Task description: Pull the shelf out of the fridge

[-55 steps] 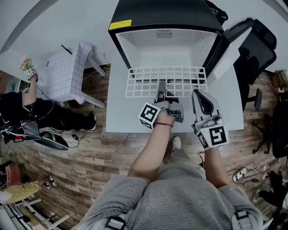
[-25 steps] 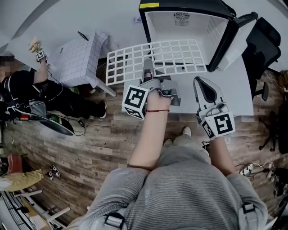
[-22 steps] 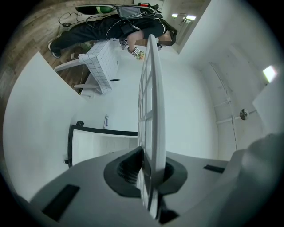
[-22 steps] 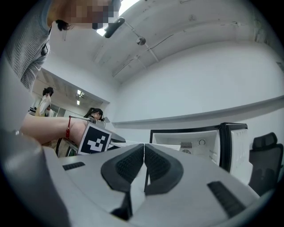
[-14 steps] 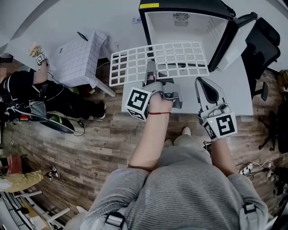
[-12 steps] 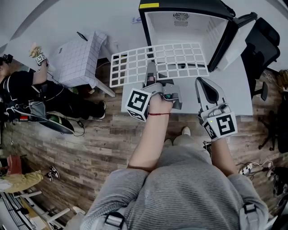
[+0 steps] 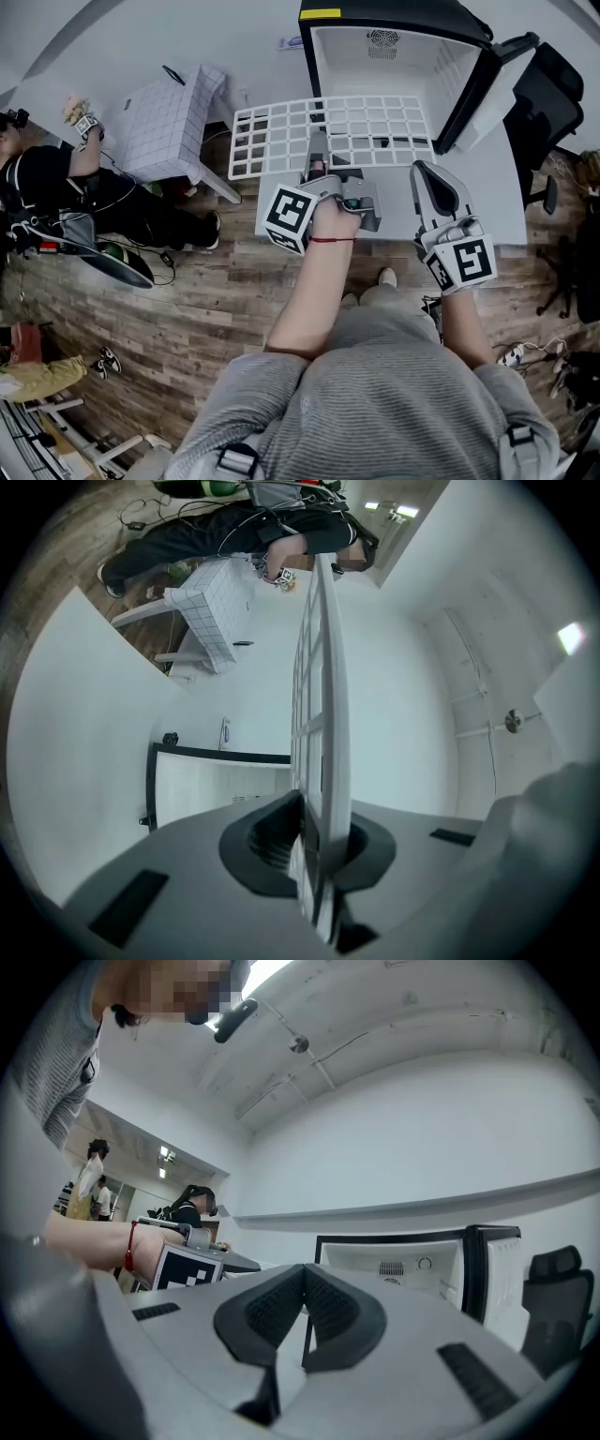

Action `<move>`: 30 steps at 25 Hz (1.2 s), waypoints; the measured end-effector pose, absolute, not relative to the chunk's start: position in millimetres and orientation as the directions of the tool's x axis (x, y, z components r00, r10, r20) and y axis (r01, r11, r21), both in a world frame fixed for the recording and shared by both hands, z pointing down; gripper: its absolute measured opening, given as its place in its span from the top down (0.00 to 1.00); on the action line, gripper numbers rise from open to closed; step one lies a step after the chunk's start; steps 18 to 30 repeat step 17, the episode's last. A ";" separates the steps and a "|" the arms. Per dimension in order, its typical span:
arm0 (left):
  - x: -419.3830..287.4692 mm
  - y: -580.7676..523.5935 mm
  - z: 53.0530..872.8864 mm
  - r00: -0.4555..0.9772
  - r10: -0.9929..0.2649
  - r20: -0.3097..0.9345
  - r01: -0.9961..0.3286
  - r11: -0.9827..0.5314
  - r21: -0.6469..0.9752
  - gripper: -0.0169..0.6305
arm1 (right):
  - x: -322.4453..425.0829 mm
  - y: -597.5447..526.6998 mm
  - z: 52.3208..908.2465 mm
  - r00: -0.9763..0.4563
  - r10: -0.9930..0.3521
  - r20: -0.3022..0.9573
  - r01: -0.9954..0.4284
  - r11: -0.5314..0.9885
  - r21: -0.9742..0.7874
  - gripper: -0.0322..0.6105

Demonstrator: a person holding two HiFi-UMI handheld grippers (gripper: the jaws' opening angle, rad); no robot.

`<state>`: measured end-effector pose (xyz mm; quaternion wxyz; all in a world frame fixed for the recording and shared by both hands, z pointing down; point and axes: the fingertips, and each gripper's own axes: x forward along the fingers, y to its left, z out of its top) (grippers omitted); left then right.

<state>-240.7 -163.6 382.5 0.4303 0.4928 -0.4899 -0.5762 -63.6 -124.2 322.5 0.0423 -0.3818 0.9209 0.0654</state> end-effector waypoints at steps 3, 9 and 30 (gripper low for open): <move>-243.3 -163.8 384.5 -0.143 -0.980 -0.139 0.017 -0.143 0.990 0.94 | -66.5 -124.9 323.1 -0.703 -0.700 -0.124 -0.711 0.698 0.085 0.93; -243.5 -162.2 384.7 -0.133 -0.981 -0.144 0.022 -0.148 0.989 0.94 | -69.5 -122.1 323.0 -0.699 -0.704 -0.125 -0.714 0.695 0.086 0.93; -245.7 -159.3 388.6 -0.128 -0.981 -0.143 0.027 -0.147 0.989 0.94 | -72.3 -119.4 325.4 -0.696 -0.706 -0.127 -0.717 0.691 0.088 0.93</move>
